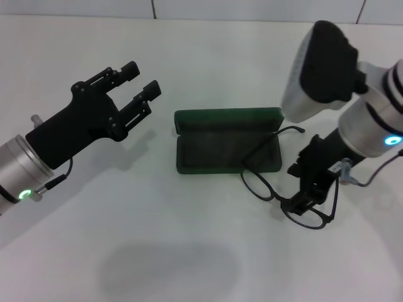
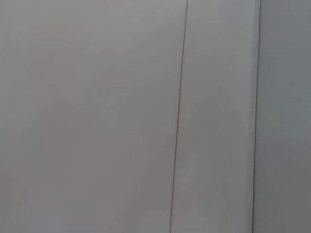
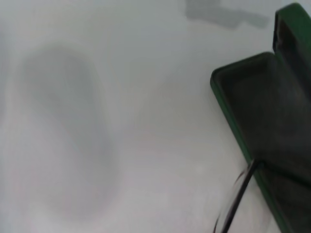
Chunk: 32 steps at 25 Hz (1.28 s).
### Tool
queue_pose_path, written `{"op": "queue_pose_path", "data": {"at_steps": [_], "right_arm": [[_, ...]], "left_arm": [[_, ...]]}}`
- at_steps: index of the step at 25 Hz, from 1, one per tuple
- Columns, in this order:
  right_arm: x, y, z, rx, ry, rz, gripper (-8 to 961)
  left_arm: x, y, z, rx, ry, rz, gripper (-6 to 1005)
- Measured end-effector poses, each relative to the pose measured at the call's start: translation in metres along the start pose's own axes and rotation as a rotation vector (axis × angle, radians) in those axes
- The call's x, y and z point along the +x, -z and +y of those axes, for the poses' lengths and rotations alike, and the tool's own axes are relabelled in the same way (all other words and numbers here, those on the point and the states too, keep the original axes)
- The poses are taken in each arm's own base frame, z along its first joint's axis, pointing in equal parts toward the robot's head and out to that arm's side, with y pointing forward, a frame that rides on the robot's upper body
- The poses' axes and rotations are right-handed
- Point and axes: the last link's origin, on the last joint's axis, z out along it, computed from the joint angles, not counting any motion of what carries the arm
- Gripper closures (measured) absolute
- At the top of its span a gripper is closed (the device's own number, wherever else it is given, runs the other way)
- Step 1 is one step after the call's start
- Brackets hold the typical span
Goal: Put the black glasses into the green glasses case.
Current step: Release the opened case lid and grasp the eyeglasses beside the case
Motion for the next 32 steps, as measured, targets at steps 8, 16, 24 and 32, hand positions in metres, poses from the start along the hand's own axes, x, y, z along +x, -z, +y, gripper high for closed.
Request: {"op": "queue_pose_path", "data": {"at_steps": [8,16,24,32], "right_arm": [[-0.017,-0.017,0.001,-0.027,0.016,-0.001,341],[-0.027,-0.027,0.0,-0.054,0.007,0.017,424],[-0.028,-0.032,0.003,-0.044,0.025,0.053,490],[-0.022,-0.038,0.007,-0.056,0.017,0.078,510]], "left_arm": [[0.001,-0.002,0.0,-0.009,-0.028,-0.001,466],[0.001,-0.005,0.001,-0.02,-0.052,-0.003,466],[0.001,-0.006,0.0,-0.03,-0.055,-0.011,466],[0.001,-0.007,0.0,-0.037,-0.053,-0.015,467]]}}
